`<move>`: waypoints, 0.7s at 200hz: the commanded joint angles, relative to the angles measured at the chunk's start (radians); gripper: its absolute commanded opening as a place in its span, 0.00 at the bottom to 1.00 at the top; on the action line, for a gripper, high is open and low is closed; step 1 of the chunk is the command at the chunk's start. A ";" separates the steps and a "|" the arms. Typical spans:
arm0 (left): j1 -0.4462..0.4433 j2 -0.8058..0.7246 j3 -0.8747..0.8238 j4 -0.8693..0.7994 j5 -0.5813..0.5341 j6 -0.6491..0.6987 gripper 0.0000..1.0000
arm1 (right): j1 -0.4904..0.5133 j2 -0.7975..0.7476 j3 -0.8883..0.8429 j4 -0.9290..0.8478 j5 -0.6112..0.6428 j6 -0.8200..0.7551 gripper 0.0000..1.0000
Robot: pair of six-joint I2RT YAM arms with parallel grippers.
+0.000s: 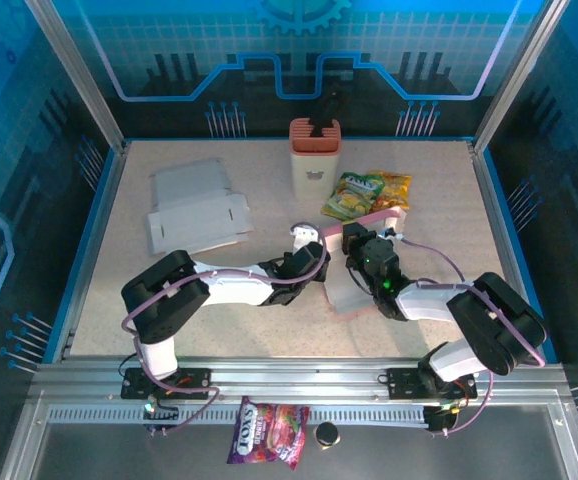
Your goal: Fold the paper box
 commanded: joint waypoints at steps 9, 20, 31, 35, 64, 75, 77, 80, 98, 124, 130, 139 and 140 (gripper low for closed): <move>-0.002 0.034 0.089 -0.089 -0.026 -0.025 0.00 | 0.054 -0.040 0.032 -0.060 -0.046 0.042 0.00; -0.002 0.038 0.102 -0.107 -0.022 -0.022 0.00 | 0.056 -0.048 0.035 -0.079 -0.041 0.042 0.00; -0.001 0.042 0.115 -0.130 -0.017 -0.022 0.00 | 0.058 -0.053 0.038 -0.092 -0.035 0.043 0.00; -0.001 0.042 0.121 -0.138 -0.016 -0.023 0.00 | 0.057 -0.055 0.038 -0.095 -0.034 0.043 0.00; 0.002 0.044 0.147 -0.198 -0.020 -0.020 0.00 | 0.058 -0.067 0.035 -0.113 -0.024 0.047 0.00; 0.004 0.039 0.149 -0.209 -0.018 -0.019 0.00 | 0.058 -0.075 0.035 -0.128 -0.021 0.048 0.00; 0.005 0.039 0.149 -0.210 -0.017 -0.019 0.00 | 0.058 -0.076 0.035 -0.130 -0.020 0.047 0.00; 0.006 0.038 0.149 -0.213 -0.016 -0.022 0.00 | 0.058 -0.078 0.035 -0.133 -0.019 0.048 0.00; 0.024 0.039 0.152 -0.223 0.030 -0.027 0.00 | 0.058 -0.093 0.030 -0.153 -0.012 0.048 0.02; 0.028 0.051 0.177 -0.269 0.035 0.001 0.00 | 0.053 -0.109 0.029 -0.180 -0.017 0.049 0.09; 0.028 0.049 0.179 -0.277 0.033 0.002 0.00 | 0.051 -0.114 0.028 -0.183 -0.019 0.045 0.14; 0.028 0.044 0.177 -0.286 0.011 -0.002 0.00 | 0.046 -0.123 0.028 -0.191 -0.021 0.036 0.21; 0.028 0.043 0.177 -0.287 0.009 -0.003 0.00 | 0.046 -0.125 0.028 -0.192 -0.021 0.035 0.22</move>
